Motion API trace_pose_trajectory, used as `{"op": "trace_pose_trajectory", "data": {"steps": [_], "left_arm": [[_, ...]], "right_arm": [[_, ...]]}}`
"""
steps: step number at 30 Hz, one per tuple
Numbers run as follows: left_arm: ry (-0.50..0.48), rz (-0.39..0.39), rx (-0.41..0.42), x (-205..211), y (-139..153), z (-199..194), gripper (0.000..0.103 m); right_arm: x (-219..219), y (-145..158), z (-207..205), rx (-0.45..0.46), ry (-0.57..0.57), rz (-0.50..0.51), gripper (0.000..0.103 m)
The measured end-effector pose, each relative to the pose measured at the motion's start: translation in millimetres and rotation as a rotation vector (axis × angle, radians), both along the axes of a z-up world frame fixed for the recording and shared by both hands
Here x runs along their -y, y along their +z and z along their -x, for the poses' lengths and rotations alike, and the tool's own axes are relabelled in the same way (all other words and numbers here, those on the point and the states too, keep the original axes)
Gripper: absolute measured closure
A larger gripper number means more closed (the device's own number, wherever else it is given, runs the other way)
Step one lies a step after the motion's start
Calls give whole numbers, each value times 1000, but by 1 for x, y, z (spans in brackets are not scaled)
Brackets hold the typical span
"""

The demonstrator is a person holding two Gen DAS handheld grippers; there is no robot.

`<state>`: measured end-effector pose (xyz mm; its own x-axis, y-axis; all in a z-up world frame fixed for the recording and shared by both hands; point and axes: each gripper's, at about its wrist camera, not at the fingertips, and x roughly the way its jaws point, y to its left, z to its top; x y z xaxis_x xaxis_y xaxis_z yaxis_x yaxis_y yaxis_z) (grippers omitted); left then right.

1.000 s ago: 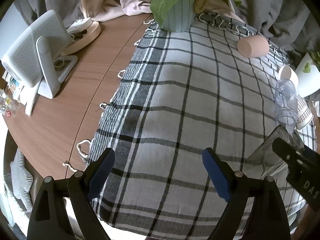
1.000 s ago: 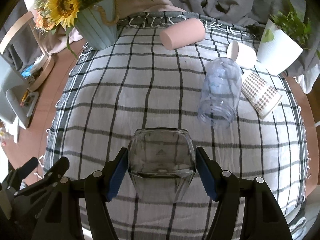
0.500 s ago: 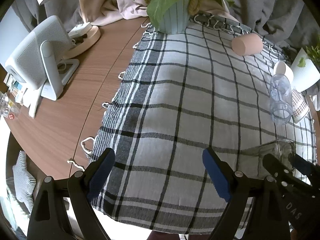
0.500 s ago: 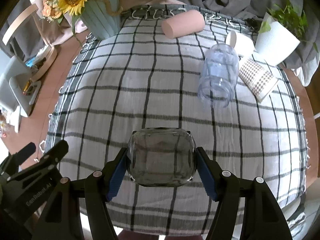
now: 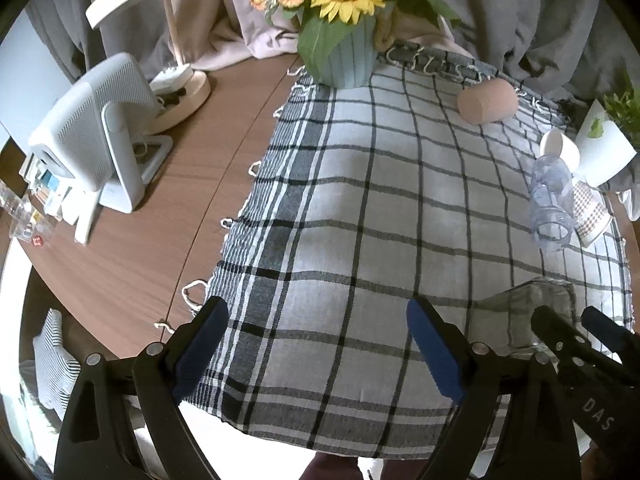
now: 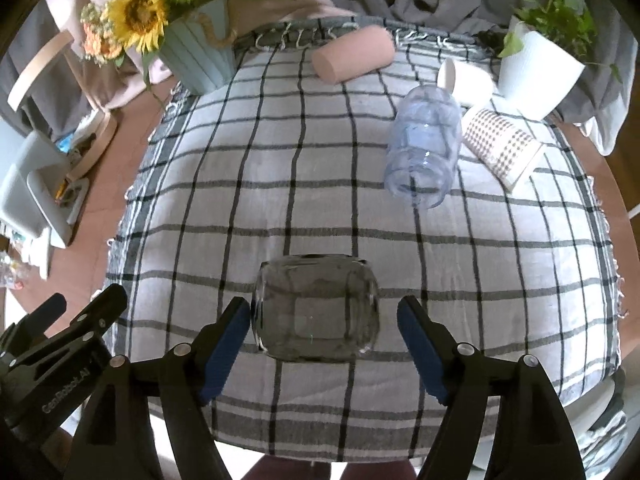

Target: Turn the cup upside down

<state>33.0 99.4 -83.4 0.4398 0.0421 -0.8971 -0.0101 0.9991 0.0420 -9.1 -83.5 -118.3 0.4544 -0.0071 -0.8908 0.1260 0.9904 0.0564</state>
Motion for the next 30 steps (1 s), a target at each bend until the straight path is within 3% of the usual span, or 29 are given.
{"op": "trace_pose_trajectory", "data": {"steps": [9,30], "left_arm": [[-50,3,82,23,34,20,2],[-84,31,179,51,70,51,0]], "right_arm": [[22,41,26,112,-30,7,27],[67,93,80,266,-109,41,12]]}}
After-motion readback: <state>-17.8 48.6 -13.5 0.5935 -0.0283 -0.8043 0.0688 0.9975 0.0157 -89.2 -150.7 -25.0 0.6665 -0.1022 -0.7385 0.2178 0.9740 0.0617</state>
